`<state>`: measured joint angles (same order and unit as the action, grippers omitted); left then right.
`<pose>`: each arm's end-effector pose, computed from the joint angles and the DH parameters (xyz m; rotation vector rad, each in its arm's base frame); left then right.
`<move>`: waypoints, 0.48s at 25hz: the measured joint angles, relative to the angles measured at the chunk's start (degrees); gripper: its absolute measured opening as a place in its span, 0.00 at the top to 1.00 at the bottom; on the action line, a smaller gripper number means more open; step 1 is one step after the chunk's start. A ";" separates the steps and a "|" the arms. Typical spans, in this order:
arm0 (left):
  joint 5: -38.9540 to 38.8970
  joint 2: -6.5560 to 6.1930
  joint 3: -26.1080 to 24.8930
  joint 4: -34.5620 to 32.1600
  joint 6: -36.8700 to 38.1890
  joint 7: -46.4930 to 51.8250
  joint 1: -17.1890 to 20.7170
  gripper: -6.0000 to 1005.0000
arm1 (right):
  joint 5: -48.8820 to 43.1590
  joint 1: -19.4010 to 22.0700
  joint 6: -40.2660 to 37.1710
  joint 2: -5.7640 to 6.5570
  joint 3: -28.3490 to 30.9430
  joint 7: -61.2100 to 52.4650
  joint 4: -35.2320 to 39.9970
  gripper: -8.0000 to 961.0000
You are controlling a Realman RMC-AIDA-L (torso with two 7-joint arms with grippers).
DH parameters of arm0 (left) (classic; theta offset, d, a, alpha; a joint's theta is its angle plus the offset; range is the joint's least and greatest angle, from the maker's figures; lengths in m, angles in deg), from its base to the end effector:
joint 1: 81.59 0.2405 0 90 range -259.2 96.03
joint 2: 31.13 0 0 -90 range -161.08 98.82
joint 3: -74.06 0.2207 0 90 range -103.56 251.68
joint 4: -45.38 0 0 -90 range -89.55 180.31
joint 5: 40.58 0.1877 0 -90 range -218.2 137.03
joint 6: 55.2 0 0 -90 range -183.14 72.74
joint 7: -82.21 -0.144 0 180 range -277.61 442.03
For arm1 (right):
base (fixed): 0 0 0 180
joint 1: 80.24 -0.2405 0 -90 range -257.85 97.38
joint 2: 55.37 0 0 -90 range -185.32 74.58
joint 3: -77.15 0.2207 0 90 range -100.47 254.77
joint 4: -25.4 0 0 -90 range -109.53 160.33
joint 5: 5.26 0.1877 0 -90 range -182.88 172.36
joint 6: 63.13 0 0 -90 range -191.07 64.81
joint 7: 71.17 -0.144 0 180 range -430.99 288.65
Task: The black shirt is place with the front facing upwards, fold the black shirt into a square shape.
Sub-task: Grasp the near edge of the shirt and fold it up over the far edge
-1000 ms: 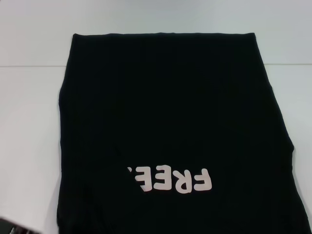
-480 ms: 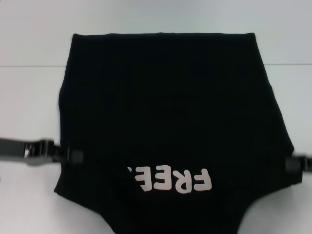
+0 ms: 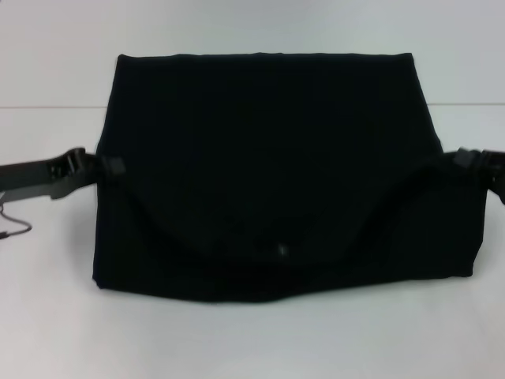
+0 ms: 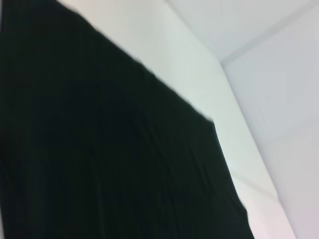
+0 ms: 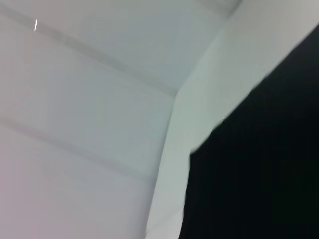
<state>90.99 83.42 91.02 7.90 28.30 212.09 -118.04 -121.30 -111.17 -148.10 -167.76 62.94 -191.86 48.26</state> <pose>-0.2581 0.3356 0.0716 -2.0534 -1.7694 -0.7923 0.2701 0.3131 0.0653 -1.9140 1.8085 1.2039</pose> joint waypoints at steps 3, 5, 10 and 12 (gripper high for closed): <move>-3.73 0.76 0.09 3.10 -6.77 -2.81 -0.20 0.98 | 3.58 0.07 6.99 -2.50 0.03 3.11 -0.07 0.89; -6.46 1.64 0.20 4.76 -11.22 -5.17 -0.40 0.98 | 5.92 0.01 11.09 -4.06 0.05 5.39 -0.13 0.89; -12.57 3.74 0.24 8.00 -20.40 -11.10 -1.02 0.98 | 11.15 -1.21 19.81 -5.96 -0.41 11.53 -2.19 0.88; -14.39 4.64 0.35 8.19 -23.31 -12.71 -1.25 0.98 | 11.54 -2.08 22.80 -6.06 -0.53 12.91 -3.21 0.87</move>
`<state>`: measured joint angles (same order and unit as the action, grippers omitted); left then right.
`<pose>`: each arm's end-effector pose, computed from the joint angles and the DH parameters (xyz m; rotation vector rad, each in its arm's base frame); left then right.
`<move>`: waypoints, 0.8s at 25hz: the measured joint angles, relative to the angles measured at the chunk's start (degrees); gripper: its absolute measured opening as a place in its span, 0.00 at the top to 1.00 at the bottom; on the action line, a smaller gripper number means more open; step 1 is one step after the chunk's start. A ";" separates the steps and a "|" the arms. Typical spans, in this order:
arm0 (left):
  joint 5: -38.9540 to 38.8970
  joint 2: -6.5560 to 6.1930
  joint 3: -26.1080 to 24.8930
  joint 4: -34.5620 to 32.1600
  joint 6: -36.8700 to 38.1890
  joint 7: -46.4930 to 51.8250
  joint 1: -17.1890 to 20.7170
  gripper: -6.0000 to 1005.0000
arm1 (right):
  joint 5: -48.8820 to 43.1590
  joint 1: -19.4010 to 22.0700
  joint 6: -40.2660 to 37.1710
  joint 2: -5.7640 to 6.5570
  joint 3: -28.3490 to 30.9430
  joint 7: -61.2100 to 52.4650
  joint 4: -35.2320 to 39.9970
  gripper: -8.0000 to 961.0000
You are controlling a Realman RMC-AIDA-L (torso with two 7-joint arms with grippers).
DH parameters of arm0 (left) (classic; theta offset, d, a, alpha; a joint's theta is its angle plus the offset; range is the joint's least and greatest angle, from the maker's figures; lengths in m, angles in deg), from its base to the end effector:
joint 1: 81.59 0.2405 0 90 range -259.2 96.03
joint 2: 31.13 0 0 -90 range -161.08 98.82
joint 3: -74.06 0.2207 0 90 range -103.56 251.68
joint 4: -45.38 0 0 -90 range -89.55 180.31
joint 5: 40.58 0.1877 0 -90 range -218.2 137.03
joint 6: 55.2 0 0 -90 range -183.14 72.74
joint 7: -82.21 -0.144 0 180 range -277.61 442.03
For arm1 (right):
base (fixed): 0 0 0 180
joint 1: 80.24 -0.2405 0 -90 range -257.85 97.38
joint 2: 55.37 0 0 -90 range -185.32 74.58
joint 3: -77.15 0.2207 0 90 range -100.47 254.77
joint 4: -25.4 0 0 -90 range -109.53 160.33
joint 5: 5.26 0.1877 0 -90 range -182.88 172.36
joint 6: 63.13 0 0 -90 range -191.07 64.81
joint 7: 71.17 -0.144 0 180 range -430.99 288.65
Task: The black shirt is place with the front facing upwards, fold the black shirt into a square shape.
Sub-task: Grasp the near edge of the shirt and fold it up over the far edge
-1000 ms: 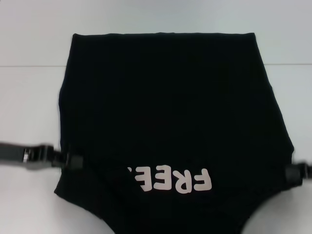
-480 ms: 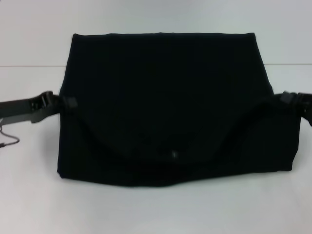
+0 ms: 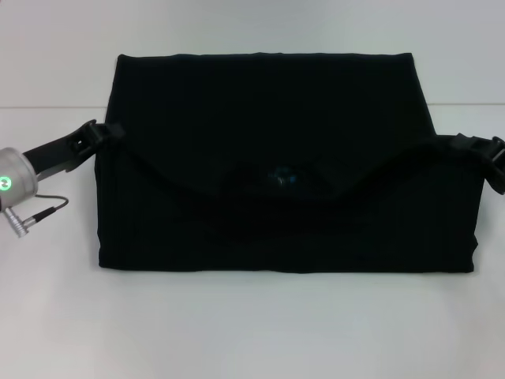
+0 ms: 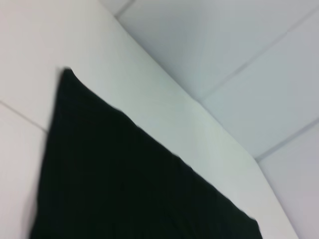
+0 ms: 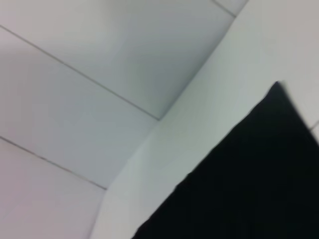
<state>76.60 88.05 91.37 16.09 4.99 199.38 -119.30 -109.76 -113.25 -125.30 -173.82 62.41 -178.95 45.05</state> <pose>-0.2646 0.3677 0.0444 -1.7629 -1.6135 -0.9455 0.2840 0.3436 0.0357 -1.6068 1.6621 1.1523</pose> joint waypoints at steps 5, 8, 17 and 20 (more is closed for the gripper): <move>-2.30 0.68 0.07 1.10 -3.37 -2.79 -1.25 0.98 | 0.53 -1.59 2.90 -0.70 0.29 3.74 -0.54 0.87; -4.44 0.95 0.09 1.24 -4.91 -4.62 -1.85 0.98 | 1.86 -1.80 3.05 -0.82 0.29 4.98 -0.55 0.86; -6.57 2.07 0.10 1.31 -10.04 -8.79 -4.10 0.98 | 2.09 -3.38 4.87 -0.96 -0.57 6.70 -0.57 0.85; -7.10 2.55 0.09 1.37 -12.20 -10.49 -4.73 0.98 | 2.02 -4.22 7.13 -1.04 -2.27 8.11 -0.70 0.84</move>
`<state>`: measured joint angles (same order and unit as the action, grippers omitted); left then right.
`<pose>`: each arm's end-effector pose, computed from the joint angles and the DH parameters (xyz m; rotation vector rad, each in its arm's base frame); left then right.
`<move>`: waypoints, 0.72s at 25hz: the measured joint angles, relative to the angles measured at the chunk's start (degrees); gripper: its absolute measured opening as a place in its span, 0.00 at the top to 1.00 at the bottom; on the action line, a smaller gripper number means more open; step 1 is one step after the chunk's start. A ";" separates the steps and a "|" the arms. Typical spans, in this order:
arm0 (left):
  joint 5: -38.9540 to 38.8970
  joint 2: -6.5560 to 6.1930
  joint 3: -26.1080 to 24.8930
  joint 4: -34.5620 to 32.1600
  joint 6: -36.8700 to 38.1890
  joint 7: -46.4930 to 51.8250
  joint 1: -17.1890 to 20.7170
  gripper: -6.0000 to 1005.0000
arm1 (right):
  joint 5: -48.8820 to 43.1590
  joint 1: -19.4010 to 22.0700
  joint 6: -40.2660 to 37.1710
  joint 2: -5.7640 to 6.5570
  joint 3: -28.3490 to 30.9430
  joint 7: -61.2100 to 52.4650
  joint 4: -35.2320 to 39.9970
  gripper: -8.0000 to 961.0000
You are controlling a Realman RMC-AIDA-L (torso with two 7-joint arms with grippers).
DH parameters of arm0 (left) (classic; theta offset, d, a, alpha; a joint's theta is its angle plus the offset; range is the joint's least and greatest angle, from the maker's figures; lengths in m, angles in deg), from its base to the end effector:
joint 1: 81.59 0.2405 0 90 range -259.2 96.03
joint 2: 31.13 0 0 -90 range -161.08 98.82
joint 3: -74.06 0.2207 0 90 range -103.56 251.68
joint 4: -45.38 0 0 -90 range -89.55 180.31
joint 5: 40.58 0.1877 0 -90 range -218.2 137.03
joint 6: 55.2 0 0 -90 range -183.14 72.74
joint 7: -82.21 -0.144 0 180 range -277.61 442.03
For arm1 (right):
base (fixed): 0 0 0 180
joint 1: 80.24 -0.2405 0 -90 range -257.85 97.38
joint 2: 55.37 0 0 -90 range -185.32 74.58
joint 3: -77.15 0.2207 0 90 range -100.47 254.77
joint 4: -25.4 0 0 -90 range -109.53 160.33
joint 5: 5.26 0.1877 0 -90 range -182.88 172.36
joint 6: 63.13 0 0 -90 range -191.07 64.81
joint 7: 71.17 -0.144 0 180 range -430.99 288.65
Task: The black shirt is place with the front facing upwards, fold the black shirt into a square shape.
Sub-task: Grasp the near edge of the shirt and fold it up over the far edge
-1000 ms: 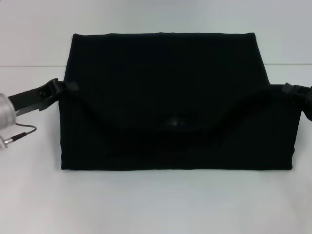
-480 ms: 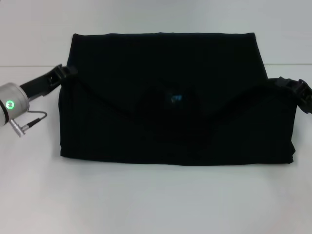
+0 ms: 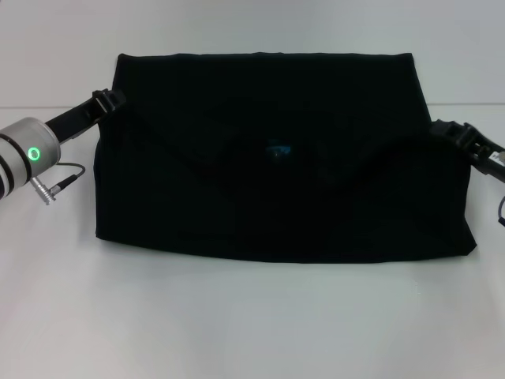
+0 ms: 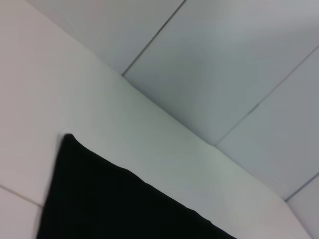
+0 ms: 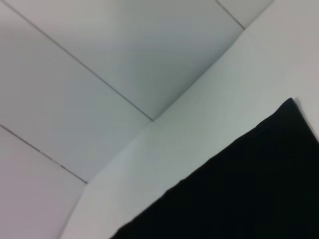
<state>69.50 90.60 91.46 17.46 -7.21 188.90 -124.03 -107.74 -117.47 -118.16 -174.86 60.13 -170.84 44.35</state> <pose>-0.2475 0.3970 0.0394 -1.6872 -1.4379 -0.9288 0.2685 0.3658 0.0256 -1.6795 1.5181 1.0383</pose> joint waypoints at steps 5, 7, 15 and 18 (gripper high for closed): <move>-0.35 0.99 0.08 0.13 -2.48 -2.62 -0.40 0.98 | 0.10 -0.92 3.41 -0.10 -2.66 0.66 -0.60 0.83; -0.40 1.49 0.30 0.14 -3.55 -3.82 -0.55 0.98 | 0.09 -1.10 4.67 -0.17 -3.78 0.67 -0.60 0.83; -3.36 2.28 0.80 2.11 -4.51 -7.25 -0.30 0.93 | 0.30 -1.03 6.06 -0.15 -6.66 4.98 -0.61 0.81; -4.09 2.28 0.80 2.87 -4.45 -7.53 0.08 0.85 | 0.10 -0.59 5.78 -0.14 -6.67 4.84 -0.61 0.81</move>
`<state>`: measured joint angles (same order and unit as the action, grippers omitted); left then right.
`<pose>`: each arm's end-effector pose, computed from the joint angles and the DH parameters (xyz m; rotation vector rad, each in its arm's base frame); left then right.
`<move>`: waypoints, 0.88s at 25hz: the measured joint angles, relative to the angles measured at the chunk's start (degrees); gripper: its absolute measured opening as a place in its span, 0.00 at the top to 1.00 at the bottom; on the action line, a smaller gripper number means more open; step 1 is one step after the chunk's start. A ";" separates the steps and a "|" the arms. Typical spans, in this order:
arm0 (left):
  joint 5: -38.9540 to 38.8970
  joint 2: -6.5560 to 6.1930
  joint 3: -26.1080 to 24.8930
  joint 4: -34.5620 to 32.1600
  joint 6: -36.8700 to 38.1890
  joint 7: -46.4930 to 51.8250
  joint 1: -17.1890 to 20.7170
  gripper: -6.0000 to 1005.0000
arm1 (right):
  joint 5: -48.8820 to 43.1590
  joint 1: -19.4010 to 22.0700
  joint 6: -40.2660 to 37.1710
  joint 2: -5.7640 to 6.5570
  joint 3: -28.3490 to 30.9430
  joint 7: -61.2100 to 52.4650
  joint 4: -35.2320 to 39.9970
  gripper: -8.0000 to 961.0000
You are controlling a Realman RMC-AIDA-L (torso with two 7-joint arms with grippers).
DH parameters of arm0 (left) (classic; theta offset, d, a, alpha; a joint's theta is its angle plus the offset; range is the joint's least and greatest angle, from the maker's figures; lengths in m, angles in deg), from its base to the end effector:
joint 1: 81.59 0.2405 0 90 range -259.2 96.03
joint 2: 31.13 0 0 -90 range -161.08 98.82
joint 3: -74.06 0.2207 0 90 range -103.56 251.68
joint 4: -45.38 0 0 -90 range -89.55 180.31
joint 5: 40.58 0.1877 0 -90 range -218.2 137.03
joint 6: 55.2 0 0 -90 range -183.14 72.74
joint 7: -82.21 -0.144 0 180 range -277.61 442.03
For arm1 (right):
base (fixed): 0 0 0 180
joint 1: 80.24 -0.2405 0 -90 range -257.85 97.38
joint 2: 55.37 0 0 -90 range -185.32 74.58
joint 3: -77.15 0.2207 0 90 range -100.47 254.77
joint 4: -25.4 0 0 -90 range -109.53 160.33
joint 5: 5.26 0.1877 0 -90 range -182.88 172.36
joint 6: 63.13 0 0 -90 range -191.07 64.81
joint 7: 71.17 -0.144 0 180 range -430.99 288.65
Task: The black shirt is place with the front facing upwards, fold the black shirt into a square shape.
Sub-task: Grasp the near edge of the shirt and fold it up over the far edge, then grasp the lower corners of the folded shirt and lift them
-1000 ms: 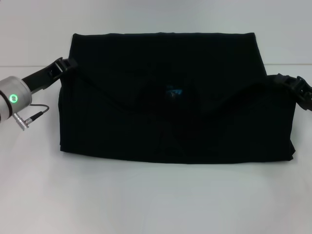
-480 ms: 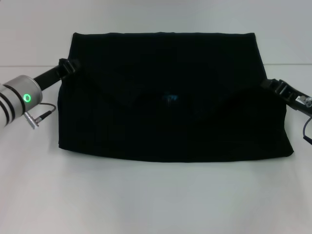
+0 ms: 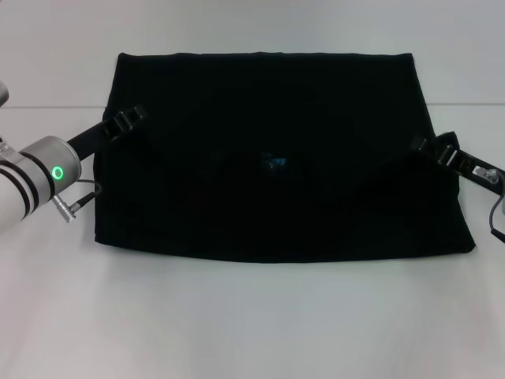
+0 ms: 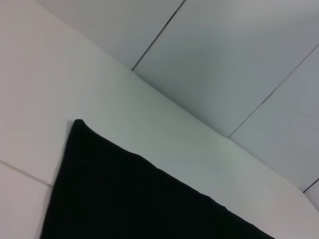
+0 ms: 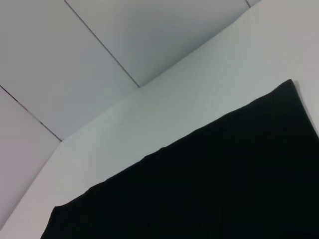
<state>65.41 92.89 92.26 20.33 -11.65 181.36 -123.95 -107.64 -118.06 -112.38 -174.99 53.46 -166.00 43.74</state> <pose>-0.2490 0.3914 0.0157 -1.6784 -1.4182 -0.8808 0.2711 0.3677 0.0113 -1.7805 1.4313 0.8448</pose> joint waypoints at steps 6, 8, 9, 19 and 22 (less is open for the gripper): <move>-0.60 -0.06 -0.25 0.76 -0.87 0.10 1.33 0.63 | 0.14 1.97 -2.49 0.04 0.13 -0.02 0.02 0.59; -0.63 -0.09 -0.41 0.69 -0.71 0.25 2.02 0.54 | 0.24 3.01 -4.34 0.12 0.42 0.20 0.30 0.48; -0.65 -0.13 -0.47 0.59 -0.34 0.37 2.53 0.49 | 0.25 3.44 -5.12 0.21 0.52 0.27 0.48 0.40; 11.37 -3.09 0.00 -8.64 22.42 14.78 8.64 0.26 | -3.02 9.25 -25.64 1.54 -2.33 14.26 1.79 0.06; 20.56 -4.61 0.00 -13.63 30.34 20.67 8.77 0.18 | -5.87 10.77 -29.79 1.52 -4.37 20.73 2.34 0.05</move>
<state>85.97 88.28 92.25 6.71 18.68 202.03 -115.18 -113.51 -107.29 -142.18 -173.48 49.09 -145.27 46.08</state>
